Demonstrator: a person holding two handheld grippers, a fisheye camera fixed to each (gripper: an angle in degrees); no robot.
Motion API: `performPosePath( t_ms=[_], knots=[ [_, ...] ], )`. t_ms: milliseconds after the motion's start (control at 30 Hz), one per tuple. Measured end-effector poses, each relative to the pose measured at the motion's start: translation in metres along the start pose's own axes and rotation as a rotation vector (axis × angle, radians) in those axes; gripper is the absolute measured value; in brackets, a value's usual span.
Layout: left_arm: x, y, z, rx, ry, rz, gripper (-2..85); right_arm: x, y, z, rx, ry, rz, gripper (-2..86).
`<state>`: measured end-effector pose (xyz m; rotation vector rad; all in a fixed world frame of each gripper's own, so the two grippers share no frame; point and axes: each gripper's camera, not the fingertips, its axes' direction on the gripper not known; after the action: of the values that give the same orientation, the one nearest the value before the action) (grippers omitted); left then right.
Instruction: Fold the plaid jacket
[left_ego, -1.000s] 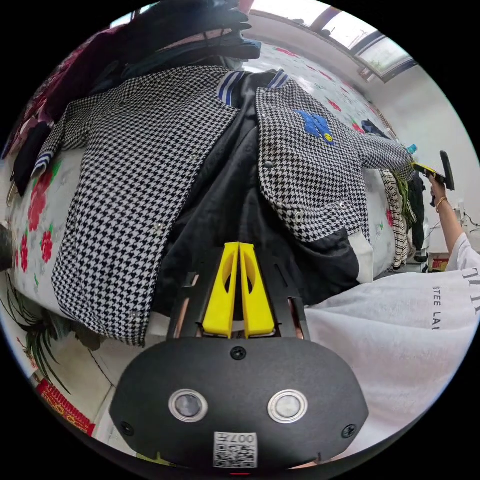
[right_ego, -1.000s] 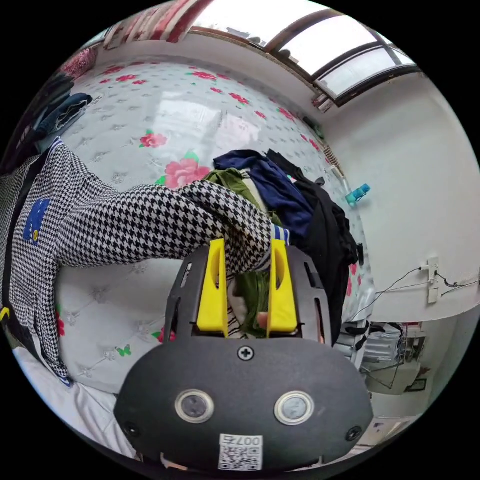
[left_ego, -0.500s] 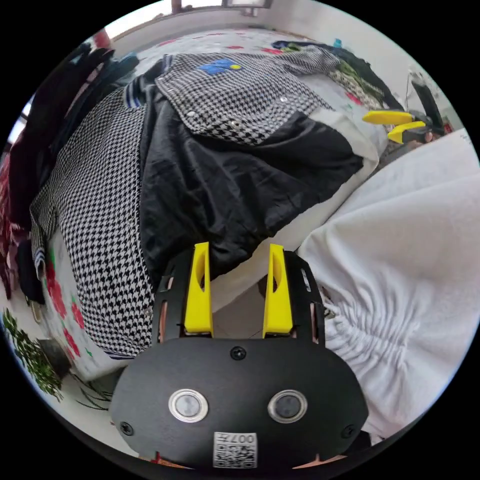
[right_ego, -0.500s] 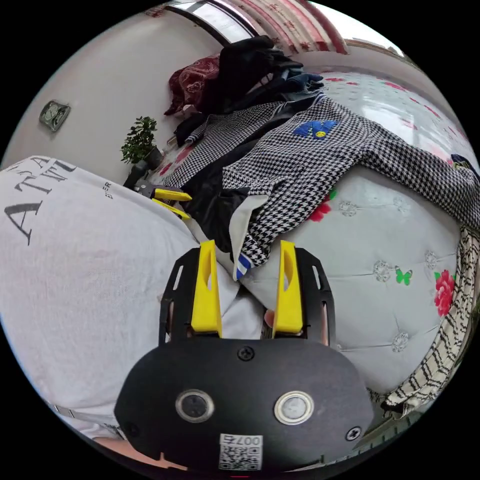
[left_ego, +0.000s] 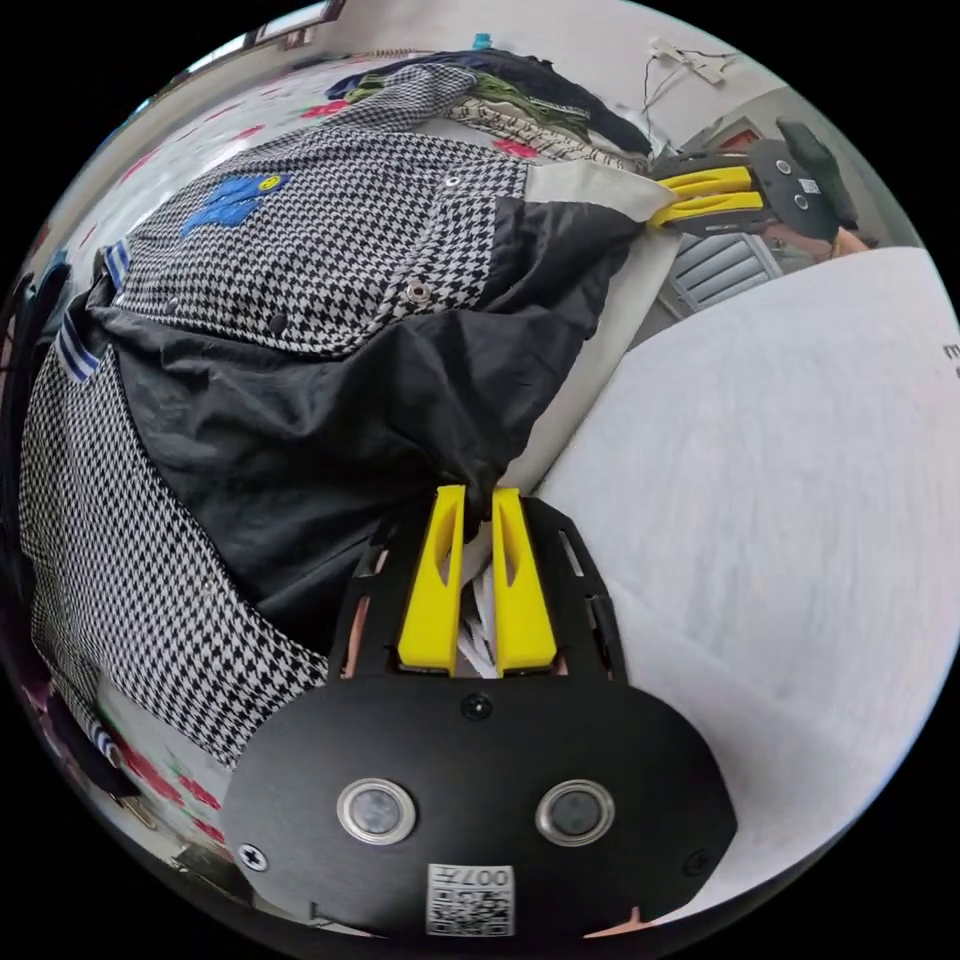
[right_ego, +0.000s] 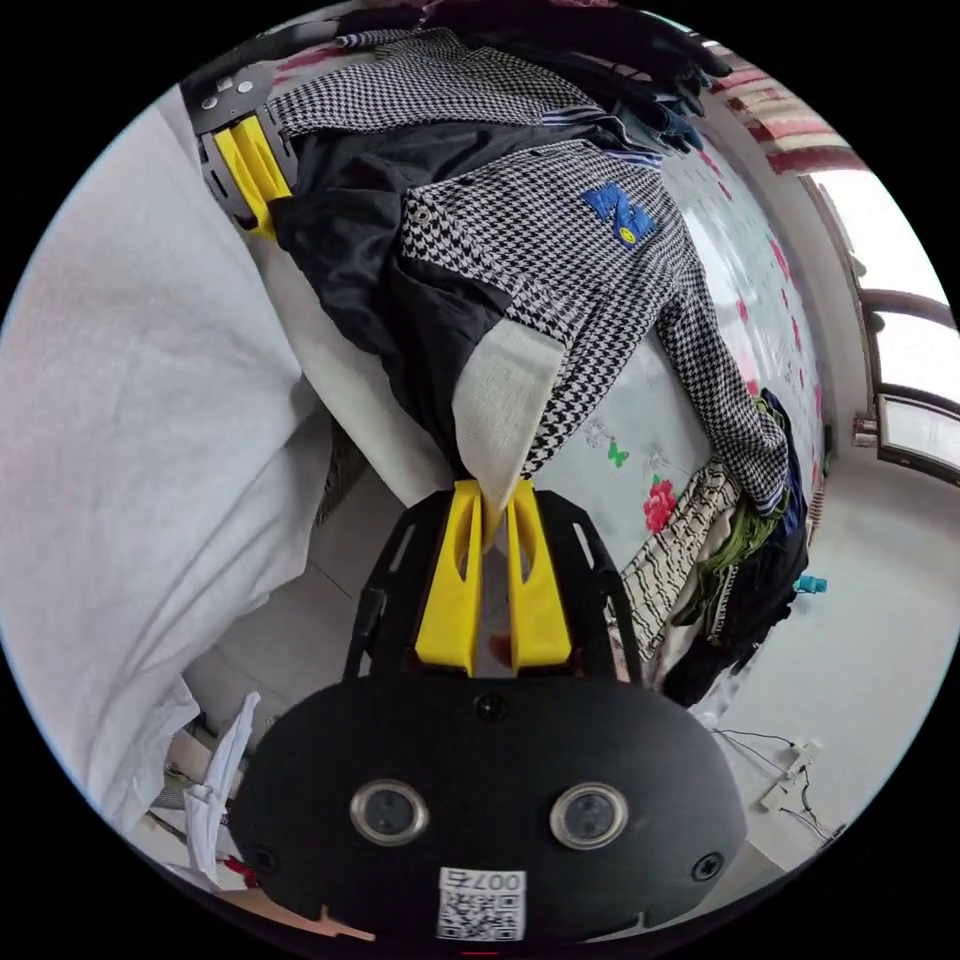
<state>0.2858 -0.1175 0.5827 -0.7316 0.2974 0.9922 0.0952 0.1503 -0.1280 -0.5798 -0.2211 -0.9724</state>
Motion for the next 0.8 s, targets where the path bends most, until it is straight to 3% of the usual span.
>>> performPosePath(
  t_ms=[133,333,567,633,733,800],
  knots=[
    [0.005,0.006,0.009,-0.018,-0.059,0.009,3.0,0.009,0.010,-0.011,0.008,-0.151,0.065,6.1],
    [-0.037,0.071,-0.037,0.115,-0.134,-0.143,2.8,0.077,0.013,-0.064,0.311,-0.301,0.320,7.7],
    [-0.124,0.075,-0.066,0.221,-0.116,-0.367,10.6,0.126,-0.034,0.045,0.201,-0.606,0.570,2.9],
    [-0.137,0.064,-0.058,0.162,-0.108,-0.368,11.1,0.122,-0.026,0.013,0.296,-0.516,0.544,1.3],
    [-0.149,0.056,-0.040,0.071,-0.134,-0.377,9.9,0.107,-0.009,-0.071,0.560,-0.600,0.310,0.6],
    [-0.153,0.062,-0.035,0.086,-0.159,-0.398,7.9,0.093,-0.013,-0.094,0.584,-0.679,0.184,0.7]
  ],
)
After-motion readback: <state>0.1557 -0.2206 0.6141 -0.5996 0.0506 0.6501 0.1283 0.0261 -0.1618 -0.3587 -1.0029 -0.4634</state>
